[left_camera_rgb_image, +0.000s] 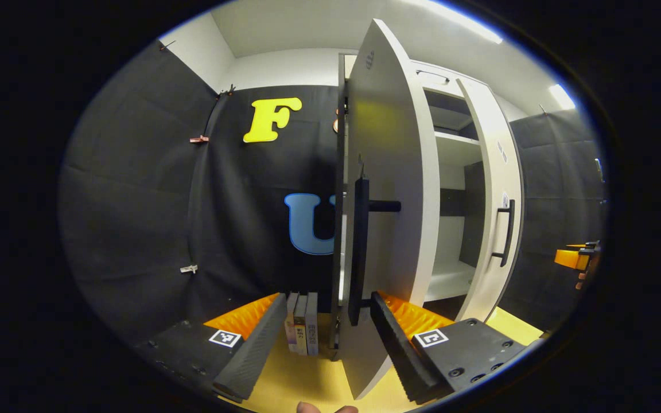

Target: Grasp the bottle in the cabinet with the left hand and place it on the coaster, then close the right door with the right hand and the left door with the left hand.

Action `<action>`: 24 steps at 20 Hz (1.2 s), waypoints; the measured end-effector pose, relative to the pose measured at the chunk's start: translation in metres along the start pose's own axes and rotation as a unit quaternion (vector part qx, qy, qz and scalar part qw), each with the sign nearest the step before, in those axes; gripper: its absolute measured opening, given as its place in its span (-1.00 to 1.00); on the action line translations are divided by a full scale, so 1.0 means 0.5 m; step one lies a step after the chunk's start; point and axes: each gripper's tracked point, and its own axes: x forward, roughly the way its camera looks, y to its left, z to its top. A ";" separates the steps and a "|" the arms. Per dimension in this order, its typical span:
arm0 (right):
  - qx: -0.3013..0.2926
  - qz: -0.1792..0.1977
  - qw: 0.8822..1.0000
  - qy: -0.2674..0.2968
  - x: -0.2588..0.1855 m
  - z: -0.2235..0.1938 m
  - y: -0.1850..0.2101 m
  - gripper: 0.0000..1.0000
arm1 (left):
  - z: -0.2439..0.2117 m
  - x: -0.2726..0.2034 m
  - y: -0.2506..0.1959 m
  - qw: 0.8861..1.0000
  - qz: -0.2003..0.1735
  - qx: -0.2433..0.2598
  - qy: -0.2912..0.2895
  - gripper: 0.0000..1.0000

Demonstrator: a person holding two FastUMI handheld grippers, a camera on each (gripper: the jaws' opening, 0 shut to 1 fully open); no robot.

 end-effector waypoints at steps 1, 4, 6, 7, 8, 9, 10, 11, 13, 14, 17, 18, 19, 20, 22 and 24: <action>-0.003 0.003 1.000 -0.003 -0.003 0.004 0.000 0.94 | -0.002 0.000 -0.010 1.000 -0.001 -0.001 0.001 0.82; -0.004 0.013 1.000 -0.013 -0.013 0.013 0.004 0.95 | -0.004 0.000 -0.038 1.000 -0.006 -0.011 0.005 0.88; -0.005 0.023 0.999 -0.022 -0.018 0.018 0.010 0.95 | -0.004 0.002 -0.061 1.000 -0.010 -0.012 0.006 0.89; -0.007 0.027 0.999 -0.023 -0.019 0.018 0.011 0.94 | -0.003 0.003 -0.074 1.000 -0.013 -0.012 0.007 0.89; -0.009 0.031 0.999 -0.021 -0.021 0.013 0.012 0.94 | -0.003 0.003 -0.090 1.000 -0.016 -0.012 0.006 0.89; -0.009 0.034 0.999 -0.020 -0.024 0.011 0.014 0.94 | -0.004 0.005 -0.101 1.000 -0.020 -0.012 0.005 0.89; -0.007 0.036 0.999 -0.020 -0.025 0.010 0.015 0.94 | -0.003 0.009 -0.114 1.000 -0.024 -0.014 0.005 0.88; -0.002 0.039 0.999 -0.018 -0.037 0.018 0.025 0.94 | -0.004 0.013 -0.132 0.999 -0.029 -0.015 0.005 0.88; 0.008 0.041 0.999 -0.018 -0.040 0.017 0.024 0.94 | -0.006 0.023 -0.165 0.999 -0.042 -0.017 0.004 0.89; 0.006 0.038 0.999 -0.019 -0.043 0.019 0.020 0.94 | -0.006 0.028 -0.182 0.999 -0.048 -0.017 0.004 0.82; -0.008 0.033 0.999 -0.020 -0.051 0.023 0.013 0.95 | -0.010 0.050 -0.232 0.998 -0.064 -0.021 0.006 0.90; -0.011 0.033 0.999 -0.022 -0.050 0.025 0.012 0.94 | -0.014 0.061 -0.251 0.997 -0.070 -0.023 0.008 0.90; -0.013 0.033 0.999 -0.022 -0.051 0.027 0.011 0.94 | -0.018 0.070 -0.267 0.997 -0.074 -0.023 0.009 0.91; -0.014 0.035 0.999 -0.023 -0.052 0.028 0.012 0.94 | -0.023 0.080 -0.281 0.997 -0.078 -0.022 0.011 0.91; -0.019 0.034 0.999 -0.026 -0.052 0.030 0.007 0.94 | -0.036 0.100 -0.304 0.996 -0.084 -0.025 0.017 0.90; -0.025 0.033 0.999 -0.024 -0.051 0.030 0.002 0.94 | -0.048 0.120 -0.317 0.995 -0.086 -0.034 0.025 0.90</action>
